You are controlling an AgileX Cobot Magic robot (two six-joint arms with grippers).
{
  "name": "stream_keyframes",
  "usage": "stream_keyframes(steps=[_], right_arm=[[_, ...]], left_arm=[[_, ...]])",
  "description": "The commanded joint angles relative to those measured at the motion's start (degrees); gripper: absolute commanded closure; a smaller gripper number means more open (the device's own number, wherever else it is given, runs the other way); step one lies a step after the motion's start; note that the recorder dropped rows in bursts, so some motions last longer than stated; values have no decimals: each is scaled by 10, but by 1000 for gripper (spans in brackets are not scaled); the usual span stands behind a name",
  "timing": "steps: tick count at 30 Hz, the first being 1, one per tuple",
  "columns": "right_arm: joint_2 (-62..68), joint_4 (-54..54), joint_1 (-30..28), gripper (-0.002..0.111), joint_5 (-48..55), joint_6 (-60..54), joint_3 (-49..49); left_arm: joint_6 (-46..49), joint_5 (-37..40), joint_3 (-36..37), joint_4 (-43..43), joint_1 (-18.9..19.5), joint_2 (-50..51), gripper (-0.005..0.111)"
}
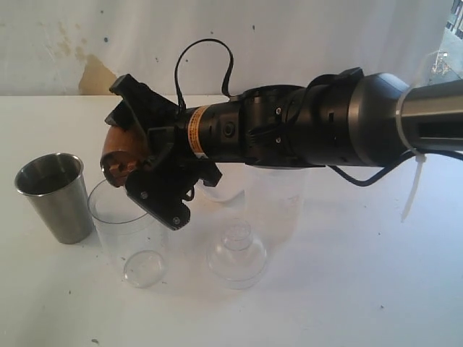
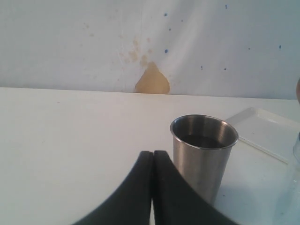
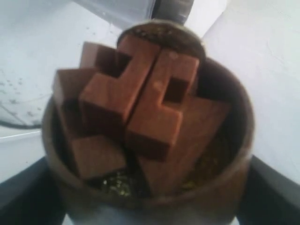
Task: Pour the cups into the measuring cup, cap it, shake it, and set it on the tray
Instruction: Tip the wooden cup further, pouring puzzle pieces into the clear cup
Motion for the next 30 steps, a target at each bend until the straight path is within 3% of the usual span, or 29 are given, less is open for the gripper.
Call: stream_keyframes(steps=[1,9,30], right_arm=[[-3,2,0,108,-11,-13,-5],[-4,2,0,108,-25,-80,-5],[-4,3,0,108,-24,-124,-30]], left_arm=[[-1,-4,1,-3,1,-2,106],[-1,-4,1,-3,1,-2,106],[-1,-4,1,-3,1,-2,106]])
